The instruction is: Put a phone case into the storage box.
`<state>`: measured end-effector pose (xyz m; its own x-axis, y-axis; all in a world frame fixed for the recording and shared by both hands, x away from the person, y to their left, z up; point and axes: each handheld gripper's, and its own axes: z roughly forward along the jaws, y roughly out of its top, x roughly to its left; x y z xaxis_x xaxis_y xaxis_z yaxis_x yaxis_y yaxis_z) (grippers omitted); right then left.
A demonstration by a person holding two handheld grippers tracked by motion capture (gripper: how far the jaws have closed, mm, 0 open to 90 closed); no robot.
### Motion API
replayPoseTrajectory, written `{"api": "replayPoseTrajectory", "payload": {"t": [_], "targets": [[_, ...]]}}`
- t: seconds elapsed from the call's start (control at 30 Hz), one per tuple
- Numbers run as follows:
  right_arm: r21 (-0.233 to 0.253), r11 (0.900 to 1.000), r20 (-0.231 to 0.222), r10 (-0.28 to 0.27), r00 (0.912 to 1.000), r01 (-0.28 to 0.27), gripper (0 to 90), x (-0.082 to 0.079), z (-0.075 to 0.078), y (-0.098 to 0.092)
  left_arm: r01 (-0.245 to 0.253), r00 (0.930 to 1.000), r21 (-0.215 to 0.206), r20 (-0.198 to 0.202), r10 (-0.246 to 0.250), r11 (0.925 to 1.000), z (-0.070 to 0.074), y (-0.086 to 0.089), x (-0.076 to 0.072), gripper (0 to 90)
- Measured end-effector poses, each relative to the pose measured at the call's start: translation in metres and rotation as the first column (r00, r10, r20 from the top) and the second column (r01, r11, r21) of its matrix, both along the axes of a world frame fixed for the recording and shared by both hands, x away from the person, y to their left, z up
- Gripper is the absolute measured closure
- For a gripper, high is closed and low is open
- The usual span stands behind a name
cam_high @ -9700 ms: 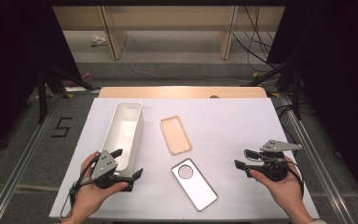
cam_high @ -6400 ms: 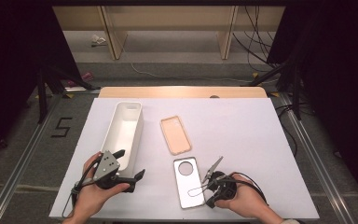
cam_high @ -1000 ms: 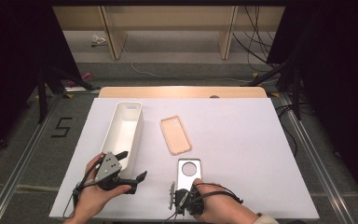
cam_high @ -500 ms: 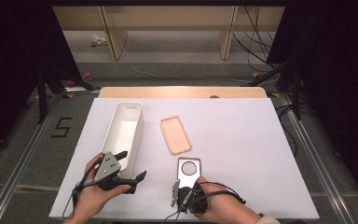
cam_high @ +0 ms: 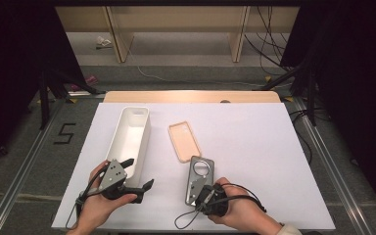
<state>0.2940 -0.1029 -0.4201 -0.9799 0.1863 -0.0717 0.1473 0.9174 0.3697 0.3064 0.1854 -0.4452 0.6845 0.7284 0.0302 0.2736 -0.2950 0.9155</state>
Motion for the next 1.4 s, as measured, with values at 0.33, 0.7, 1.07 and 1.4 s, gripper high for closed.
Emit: {"api": "replayPoseTrajectory", "payload": {"t": [0.33, 0.7, 1.07, 1.4], "targets": [[0.079, 0.997, 0.027, 0.000, 0.9996, -0.003, 89.3, 0.001, 0.008, -0.005, -0.003, 1.0000, -0.006, 0.005, 0.003, 1.0000, 0.001, -0.001, 0.000, 6.9], [0.142, 0.990, 0.067, -0.013, 0.9977, 0.004, 89.3, 0.005, 0.013, -0.016, 0.022, 0.9994, -0.066, -0.026, -0.023, 0.9976, 0.016, -0.017, 0.001, 10.0], [0.151, 0.988, 0.095, -0.014, 0.9953, 0.000, 89.3, 0.003, 0.015, -0.014, 0.046, 0.9960, -0.074, -0.073, -0.051, 0.9962, 0.046, -0.052, 0.030, 13.5], [0.154, 0.988, 0.111, -0.014, 0.9937, -0.004, 89.3, 0.001, 0.018, -0.013, 0.073, 0.9897, -0.050, -0.120, -0.078, 0.9961, 0.066, -0.083, 0.055, 15.1]]}}
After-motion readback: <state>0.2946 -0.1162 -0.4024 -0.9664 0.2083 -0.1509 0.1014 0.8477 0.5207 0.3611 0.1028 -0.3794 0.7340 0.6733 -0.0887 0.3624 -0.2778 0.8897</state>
